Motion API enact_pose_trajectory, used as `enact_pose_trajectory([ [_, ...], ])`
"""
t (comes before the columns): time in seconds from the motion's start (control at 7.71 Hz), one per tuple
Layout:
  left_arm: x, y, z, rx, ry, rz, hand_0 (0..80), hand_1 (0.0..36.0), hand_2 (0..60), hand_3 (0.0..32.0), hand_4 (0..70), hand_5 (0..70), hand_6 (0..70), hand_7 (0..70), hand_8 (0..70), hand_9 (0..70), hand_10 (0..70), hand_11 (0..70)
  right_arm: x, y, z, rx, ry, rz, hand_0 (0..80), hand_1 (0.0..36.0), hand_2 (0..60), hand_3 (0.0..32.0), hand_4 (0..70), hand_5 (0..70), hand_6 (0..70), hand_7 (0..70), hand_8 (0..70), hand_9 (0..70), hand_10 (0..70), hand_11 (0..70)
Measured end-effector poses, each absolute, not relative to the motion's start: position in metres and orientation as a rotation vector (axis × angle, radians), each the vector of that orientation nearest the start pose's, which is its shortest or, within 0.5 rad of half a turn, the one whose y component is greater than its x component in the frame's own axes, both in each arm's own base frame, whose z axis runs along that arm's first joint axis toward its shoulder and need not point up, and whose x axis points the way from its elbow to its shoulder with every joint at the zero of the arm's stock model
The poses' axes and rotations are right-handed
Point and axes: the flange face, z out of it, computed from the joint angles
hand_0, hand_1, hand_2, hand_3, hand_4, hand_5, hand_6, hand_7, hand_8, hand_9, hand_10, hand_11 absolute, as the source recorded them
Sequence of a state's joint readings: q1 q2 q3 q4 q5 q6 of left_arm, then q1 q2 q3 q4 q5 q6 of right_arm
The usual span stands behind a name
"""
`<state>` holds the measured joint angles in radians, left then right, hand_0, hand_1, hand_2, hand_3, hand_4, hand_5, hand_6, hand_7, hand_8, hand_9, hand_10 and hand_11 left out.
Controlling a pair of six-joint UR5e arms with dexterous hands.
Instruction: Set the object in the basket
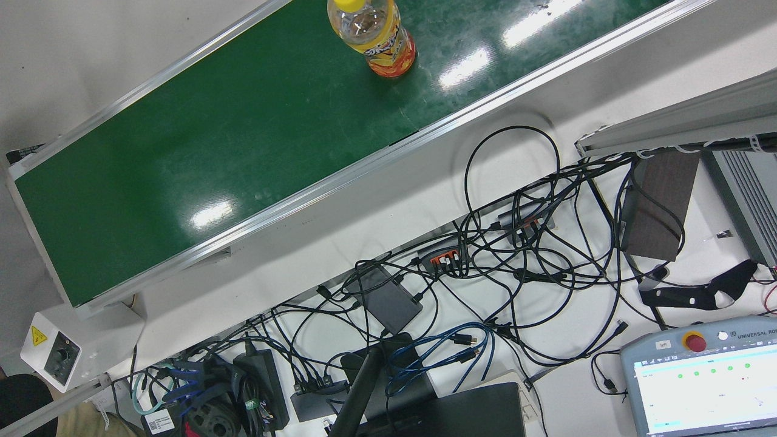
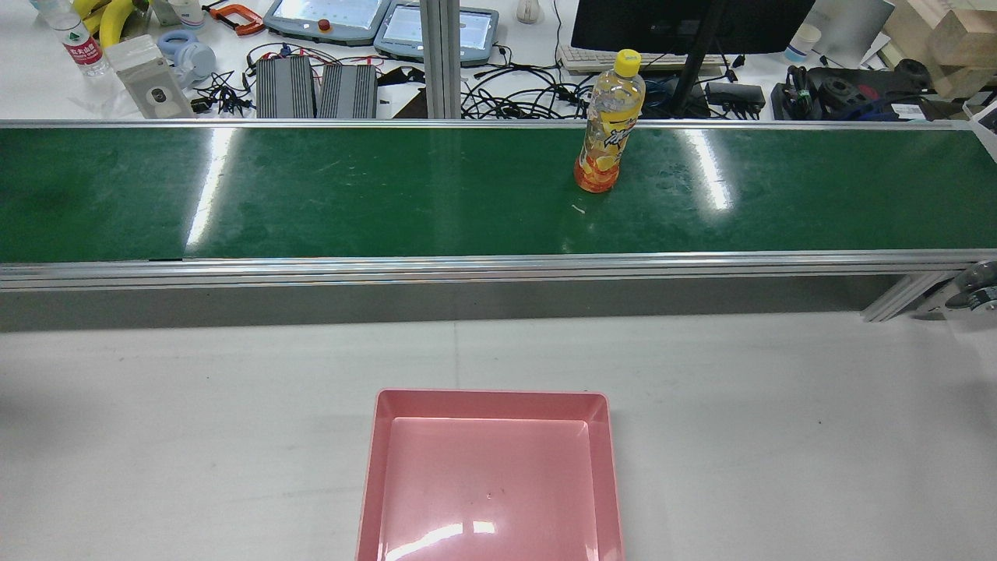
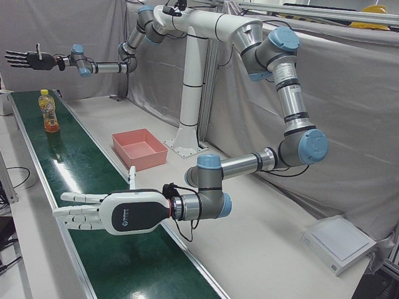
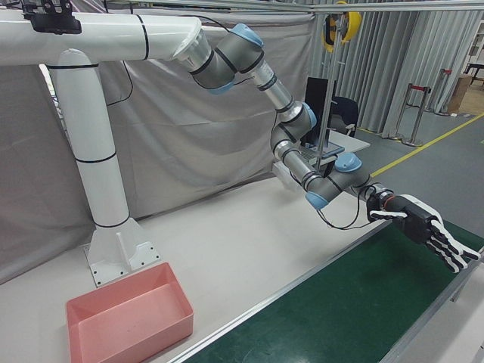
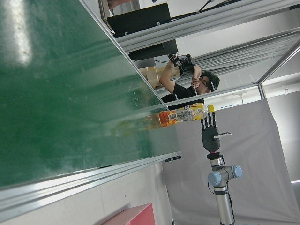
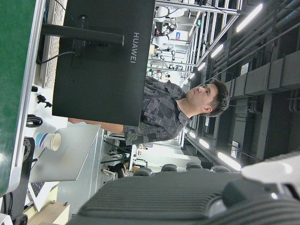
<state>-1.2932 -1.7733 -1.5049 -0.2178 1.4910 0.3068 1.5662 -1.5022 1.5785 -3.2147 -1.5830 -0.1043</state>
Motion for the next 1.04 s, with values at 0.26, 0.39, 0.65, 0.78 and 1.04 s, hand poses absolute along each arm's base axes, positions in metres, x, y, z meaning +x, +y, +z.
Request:
enact_pose_trajectory([
  [0.26, 0.0291, -0.6174, 0.5845, 0.101, 2.377, -1.613, 48.3, 2.3, 0.0, 0.0, 15.6, 7.1, 0.0, 0.0, 5.4, 10.1, 6.9, 10.7, 0.1297, -0.5204, 0.6563, -0.1, 2.284, -2.277, 0.0, 0.0, 0.0, 0.0, 0.0, 0.0, 0.0, 0.0, 0.0, 0.0, 0.0, 0.0],
  [0.39, 0.0291, -0.6174, 0.5845, 0.101, 2.377, -1.613, 48.2, 2.3, 0.0, 0.0, 15.7, 7.1, 0.0, 0.0, 5.3, 9.9, 7.2, 11.3, 0.1297, -0.5204, 0.6563, -0.1, 2.284, -2.277, 0.0, 0.0, 0.0, 0.0, 0.0, 0.0, 0.0, 0.0, 0.0, 0.0, 0.0, 0.0],
  [0.65, 0.0291, -0.6174, 0.584, 0.101, 2.378, -1.612, 48.5, 2.4, 0.0, 0.0, 15.6, 7.0, 0.0, 0.0, 5.3, 9.9, 6.9, 10.8, 0.1297, -0.5205, 0.6562, -0.1, 2.285, -2.277, 0.0, 0.0, 0.0, 0.0, 0.0, 0.0, 0.0, 0.0, 0.0, 0.0, 0.0, 0.0],
  [0.78, 0.0288, -0.6174, 0.5841, 0.101, 2.378, -1.612, 48.5, 2.4, 0.0, 0.0, 15.5, 6.9, 0.0, 0.0, 5.2, 9.7, 6.9, 10.7, 0.1297, -0.5205, 0.6562, -0.1, 2.285, -2.277, 0.0, 0.0, 0.0, 0.0, 0.0, 0.0, 0.0, 0.0, 0.0, 0.0, 0.0, 0.0],
  [1.04, 0.0286, -0.6174, 0.5841, 0.102, 2.378, -1.613, 48.4, 2.4, 0.0, 0.0, 15.4, 6.9, 0.0, 0.0, 5.3, 9.9, 6.7, 10.5, 0.1297, -0.5206, 0.6561, -0.101, 2.285, -2.276, 0.0, 0.0, 0.0, 0.0, 0.0, 0.0, 0.0, 0.0, 0.0, 0.0, 0.0, 0.0],
])
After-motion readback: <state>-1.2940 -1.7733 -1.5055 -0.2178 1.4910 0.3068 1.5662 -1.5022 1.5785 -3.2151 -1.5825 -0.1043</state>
